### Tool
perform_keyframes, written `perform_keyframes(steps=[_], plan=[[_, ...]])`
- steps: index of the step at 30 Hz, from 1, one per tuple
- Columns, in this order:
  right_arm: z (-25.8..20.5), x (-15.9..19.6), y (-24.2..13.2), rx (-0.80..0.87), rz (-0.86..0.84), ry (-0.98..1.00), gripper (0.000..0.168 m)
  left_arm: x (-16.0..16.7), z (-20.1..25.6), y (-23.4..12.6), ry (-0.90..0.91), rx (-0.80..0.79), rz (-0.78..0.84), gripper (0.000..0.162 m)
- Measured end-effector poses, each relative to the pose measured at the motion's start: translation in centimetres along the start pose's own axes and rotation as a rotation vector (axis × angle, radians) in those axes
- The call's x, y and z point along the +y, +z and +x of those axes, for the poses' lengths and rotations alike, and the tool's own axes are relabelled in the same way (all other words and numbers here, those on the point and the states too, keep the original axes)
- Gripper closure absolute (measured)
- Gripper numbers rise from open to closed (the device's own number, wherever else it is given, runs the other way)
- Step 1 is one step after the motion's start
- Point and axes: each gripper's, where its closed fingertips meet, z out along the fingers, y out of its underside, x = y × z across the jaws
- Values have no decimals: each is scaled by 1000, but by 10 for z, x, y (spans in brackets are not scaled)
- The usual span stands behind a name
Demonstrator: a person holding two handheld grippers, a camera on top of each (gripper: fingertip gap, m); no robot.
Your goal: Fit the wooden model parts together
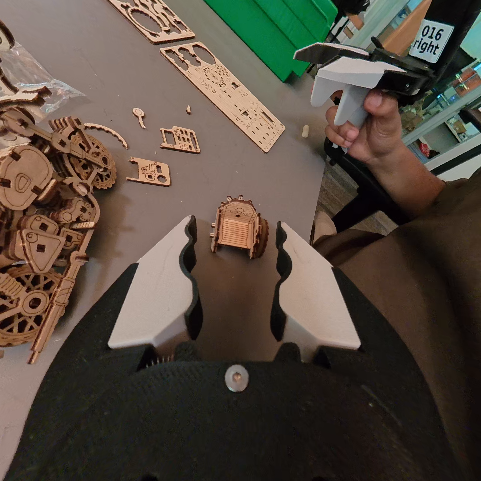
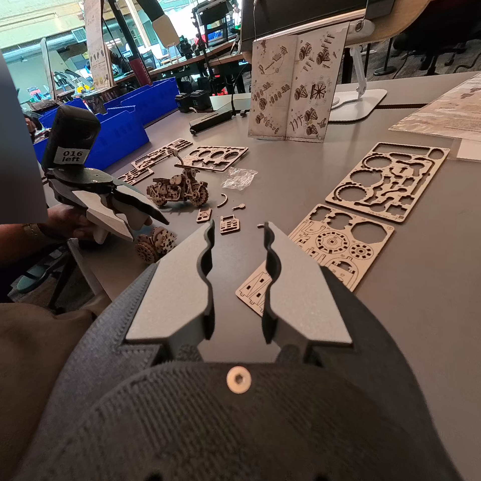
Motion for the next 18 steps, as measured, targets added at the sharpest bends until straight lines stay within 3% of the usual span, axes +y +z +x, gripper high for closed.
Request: perform_keyframes(steps=[18], plan=[[0, 6, 4, 9, -26, 9, 116, 0, 0, 0, -2, 0, -2, 103]])
